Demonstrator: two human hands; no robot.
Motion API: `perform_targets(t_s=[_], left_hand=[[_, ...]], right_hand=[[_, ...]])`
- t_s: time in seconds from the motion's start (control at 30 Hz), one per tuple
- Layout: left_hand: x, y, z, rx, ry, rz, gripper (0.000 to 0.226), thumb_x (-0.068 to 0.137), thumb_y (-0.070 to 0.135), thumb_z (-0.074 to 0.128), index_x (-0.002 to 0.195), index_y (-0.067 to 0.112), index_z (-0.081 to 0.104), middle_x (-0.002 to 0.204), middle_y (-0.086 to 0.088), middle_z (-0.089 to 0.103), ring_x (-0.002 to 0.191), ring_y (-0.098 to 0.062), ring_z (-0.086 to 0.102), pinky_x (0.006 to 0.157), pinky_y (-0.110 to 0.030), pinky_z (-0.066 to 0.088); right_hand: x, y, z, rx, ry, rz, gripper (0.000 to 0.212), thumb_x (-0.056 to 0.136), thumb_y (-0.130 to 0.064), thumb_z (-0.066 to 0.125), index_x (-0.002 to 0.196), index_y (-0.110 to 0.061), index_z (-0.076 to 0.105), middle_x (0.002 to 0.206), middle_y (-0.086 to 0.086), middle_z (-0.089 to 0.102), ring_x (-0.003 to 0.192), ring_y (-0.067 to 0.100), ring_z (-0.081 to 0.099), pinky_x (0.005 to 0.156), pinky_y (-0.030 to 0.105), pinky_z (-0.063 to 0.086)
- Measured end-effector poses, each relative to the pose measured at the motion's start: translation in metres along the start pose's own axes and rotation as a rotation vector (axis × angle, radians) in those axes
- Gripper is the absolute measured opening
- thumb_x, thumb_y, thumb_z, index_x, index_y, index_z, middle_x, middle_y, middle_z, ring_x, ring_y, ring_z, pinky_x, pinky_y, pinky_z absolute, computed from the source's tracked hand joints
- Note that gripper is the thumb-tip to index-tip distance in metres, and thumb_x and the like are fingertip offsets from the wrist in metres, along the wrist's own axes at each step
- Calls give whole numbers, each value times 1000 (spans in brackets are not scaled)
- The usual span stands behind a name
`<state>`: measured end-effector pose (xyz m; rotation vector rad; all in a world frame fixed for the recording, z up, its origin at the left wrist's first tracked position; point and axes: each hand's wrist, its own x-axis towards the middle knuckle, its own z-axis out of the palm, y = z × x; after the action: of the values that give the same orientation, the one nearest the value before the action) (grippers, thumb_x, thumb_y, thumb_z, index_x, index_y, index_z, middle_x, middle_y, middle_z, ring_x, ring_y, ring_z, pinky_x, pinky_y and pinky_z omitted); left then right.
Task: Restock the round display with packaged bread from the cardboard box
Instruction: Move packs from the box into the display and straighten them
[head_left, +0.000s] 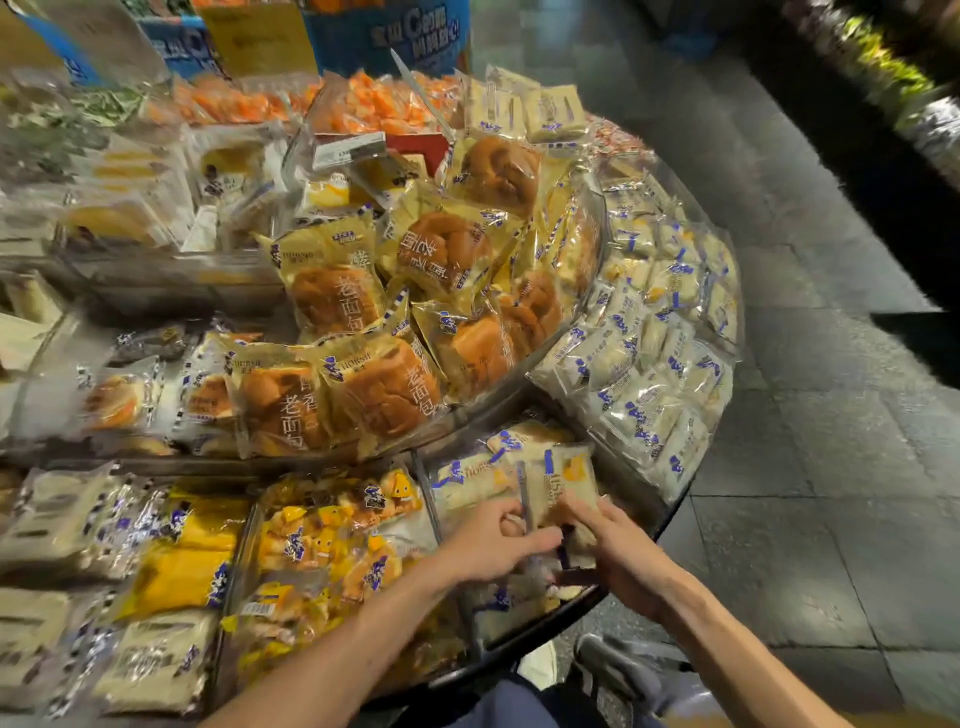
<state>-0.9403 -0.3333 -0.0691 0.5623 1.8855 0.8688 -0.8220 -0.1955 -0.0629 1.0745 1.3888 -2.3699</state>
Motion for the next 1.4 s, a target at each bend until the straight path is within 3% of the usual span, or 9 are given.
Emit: perform_targets(t_s=[0.13, 0.27, 0.33, 0.5, 0.67, 0.83, 1.03, 1.17, 1.4], left_hand=[[-15, -27, 10, 3, 188, -88, 40, 82, 39, 78, 118, 31, 63, 103, 12, 68, 94, -8, 65, 90, -38, 56], [-20, -22, -21, -86, 218, -94, 51, 85, 23, 78, 127, 28, 50, 87, 12, 68, 79, -1, 64, 74, -22, 51], [-18, -14, -44, -78, 251, -82, 54, 83, 21, 80, 121, 26, 43, 77, 11, 66, 68, -2, 60, 65, -20, 45], [6, -8, -81, 271, 455, -30, 25, 84, 20, 77, 98, 28, 58, 91, 2, 63, 77, -13, 56, 65, -26, 42], [32, -21, -75, 589, 470, 20, 26, 94, 18, 64, 120, 18, 67, 115, -6, 68, 105, -24, 62, 85, -37, 51], [45, -41, -69, 1013, 389, 68, 22, 100, 23, 56, 117, 21, 69, 118, -2, 64, 118, -23, 52, 92, -38, 49], [44, -13, -72, 929, 409, 218, 25, 101, 30, 50, 110, 21, 72, 109, -2, 66, 108, -23, 60, 97, -40, 49], [43, 46, -39, 758, 248, 482, 20, 97, 35, 57, 101, 21, 71, 97, -1, 71, 93, -24, 65, 82, -41, 52], [21, 99, 141, 807, -178, 848, 18, 94, 32, 62, 101, 17, 70, 95, -6, 67, 95, -26, 61, 77, -35, 46]], right_hand=[[16, 18, 25, 31, 75, 80, 57, 96, -60, 44, 118, -13, 69, 104, 14, 73, 84, 29, 66, 82, 44, 53], [36, 11, 31, -41, 200, -20, 25, 94, -33, 64, 103, -11, 72, 97, 9, 69, 86, 26, 62, 78, 43, 53], [45, -2, 34, -52, 204, -57, 13, 88, -25, 72, 92, -12, 72, 86, 6, 69, 72, 20, 60, 65, 32, 49], [63, -12, 45, -186, 183, -41, 12, 87, -14, 73, 83, -4, 70, 74, 10, 68, 56, 17, 61, 47, 22, 49], [82, -1, 46, -300, 255, 49, 26, 85, -20, 75, 89, 6, 74, 80, 16, 73, 59, 18, 65, 49, 25, 49], [83, -1, 49, -352, 280, 75, 27, 82, -21, 77, 82, 6, 74, 73, 14, 75, 56, 17, 68, 47, 24, 50], [55, -7, 42, -603, 374, -119, 40, 87, -35, 74, 78, 4, 72, 72, 16, 74, 60, 20, 70, 68, 41, 61], [-10, 4, 10, -746, 682, -262, 22, 86, -41, 71, 79, -20, 70, 74, -5, 72, 71, 14, 68, 71, 34, 56], [-166, 144, -78, -755, 1210, -174, 19, 88, -33, 71, 98, -17, 70, 94, 1, 69, 90, 21, 64, 79, 37, 52]])
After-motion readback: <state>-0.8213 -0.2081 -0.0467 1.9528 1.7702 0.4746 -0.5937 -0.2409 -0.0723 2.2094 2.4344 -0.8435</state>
